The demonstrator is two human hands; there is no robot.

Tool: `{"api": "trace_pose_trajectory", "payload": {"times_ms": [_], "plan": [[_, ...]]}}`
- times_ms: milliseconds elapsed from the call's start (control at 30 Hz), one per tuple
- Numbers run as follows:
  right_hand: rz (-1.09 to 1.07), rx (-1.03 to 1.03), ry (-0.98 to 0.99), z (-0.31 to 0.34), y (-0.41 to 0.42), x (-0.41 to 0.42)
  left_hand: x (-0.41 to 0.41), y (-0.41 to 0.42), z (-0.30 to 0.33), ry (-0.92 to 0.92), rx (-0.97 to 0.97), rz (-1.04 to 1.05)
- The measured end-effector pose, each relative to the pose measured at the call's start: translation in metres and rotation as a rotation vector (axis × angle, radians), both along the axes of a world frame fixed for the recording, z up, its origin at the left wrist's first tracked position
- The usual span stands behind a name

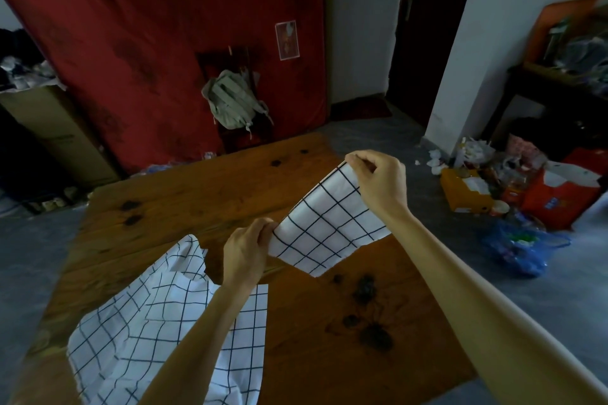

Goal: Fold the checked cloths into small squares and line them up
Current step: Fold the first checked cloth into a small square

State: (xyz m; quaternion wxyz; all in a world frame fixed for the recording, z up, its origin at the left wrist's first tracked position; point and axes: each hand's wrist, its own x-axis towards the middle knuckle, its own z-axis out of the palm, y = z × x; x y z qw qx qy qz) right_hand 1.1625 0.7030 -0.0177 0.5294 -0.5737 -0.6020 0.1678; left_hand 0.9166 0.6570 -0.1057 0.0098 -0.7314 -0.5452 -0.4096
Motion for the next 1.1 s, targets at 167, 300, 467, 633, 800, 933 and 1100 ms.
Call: {"api": "trace_pose_trajectory", "payload": {"times_ms": [167,300,467,633,800,933,1100], "plan": [[-0.015,-0.001,0.005,0.003,-0.002,0.005,-0.01,0.0,0.007,-0.141,-0.068,0.174],[0.158,0.037,-0.159,-0.002,-0.009,-0.016,0.035,0.016,0.053,-0.057,0.032,0.006],[0.26,0.052,-0.194,-0.01,-0.016,-0.03,0.068,0.026,0.075,-0.034,-0.044,-0.298],[0.26,0.018,-0.063,-0.007,-0.02,-0.024,0.06,0.022,0.054,-0.159,-0.291,-0.265],[0.183,0.015,0.015,0.001,-0.016,-0.016,0.035,0.017,0.043,-0.168,-0.403,-0.243],[0.169,0.021,0.039,0.008,-0.012,-0.013,0.022,0.014,0.04,-0.19,-0.501,-0.184],[0.168,0.052,0.051,0.012,-0.011,-0.017,0.024,0.012,0.045,-0.161,-0.452,-0.173]]}}
